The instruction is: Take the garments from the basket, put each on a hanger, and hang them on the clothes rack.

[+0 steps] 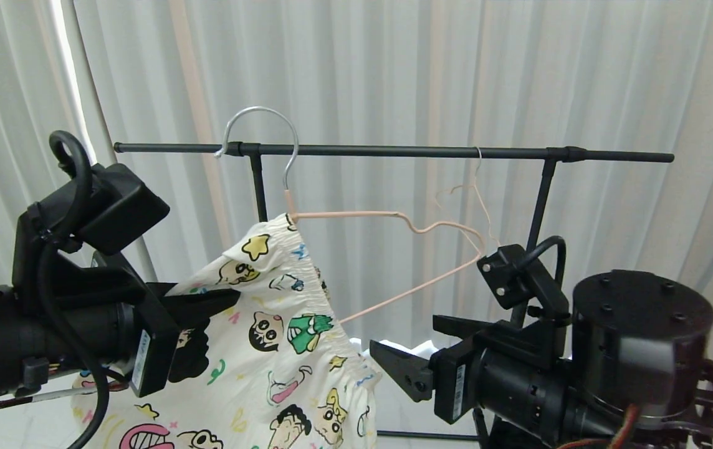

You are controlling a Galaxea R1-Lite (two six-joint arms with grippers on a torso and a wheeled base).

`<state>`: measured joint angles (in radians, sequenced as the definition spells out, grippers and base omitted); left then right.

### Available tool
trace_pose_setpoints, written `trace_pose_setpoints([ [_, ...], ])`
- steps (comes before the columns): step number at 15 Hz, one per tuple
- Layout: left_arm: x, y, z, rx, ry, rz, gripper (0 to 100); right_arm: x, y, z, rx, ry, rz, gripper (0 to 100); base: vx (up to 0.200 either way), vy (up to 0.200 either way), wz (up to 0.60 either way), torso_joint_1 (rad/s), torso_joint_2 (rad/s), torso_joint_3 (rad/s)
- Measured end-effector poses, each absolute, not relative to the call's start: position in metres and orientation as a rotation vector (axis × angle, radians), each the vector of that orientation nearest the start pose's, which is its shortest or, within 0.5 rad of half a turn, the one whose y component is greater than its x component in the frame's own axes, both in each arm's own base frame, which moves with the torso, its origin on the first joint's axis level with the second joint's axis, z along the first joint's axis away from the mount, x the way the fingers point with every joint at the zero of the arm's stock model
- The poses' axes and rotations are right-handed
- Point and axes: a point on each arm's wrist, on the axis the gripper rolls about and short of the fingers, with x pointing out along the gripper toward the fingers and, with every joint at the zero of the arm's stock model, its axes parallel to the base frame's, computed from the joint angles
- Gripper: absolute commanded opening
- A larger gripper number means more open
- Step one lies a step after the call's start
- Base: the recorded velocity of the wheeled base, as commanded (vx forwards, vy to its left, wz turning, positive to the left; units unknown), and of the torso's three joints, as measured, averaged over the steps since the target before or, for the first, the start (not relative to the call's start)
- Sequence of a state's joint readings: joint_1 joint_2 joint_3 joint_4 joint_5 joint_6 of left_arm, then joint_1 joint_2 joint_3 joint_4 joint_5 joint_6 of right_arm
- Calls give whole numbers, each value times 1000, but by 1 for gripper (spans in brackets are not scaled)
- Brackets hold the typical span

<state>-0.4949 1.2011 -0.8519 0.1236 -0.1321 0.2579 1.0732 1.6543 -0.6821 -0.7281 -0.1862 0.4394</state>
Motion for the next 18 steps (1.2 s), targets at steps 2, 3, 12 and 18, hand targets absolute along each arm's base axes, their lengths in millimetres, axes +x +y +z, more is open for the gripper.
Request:
trace_pose_setpoints([
  [2,148,-87,245,335,386,-693,0,142,257,165,240,408,818,100,0,0,0,0,0,0],
  [3,147,-88,246,337,382,-701,0,141,261,162,230,418,826,100,0,0,0,0,0,0],
  [12,145,-89,257,328,327,-709,0,127,278,128,129,476,750,100,0,0,0,0,0,0],
  [18,145,-89,261,324,295,-705,0,137,261,107,70,515,640,100,0,0,0,0,0,0],
])
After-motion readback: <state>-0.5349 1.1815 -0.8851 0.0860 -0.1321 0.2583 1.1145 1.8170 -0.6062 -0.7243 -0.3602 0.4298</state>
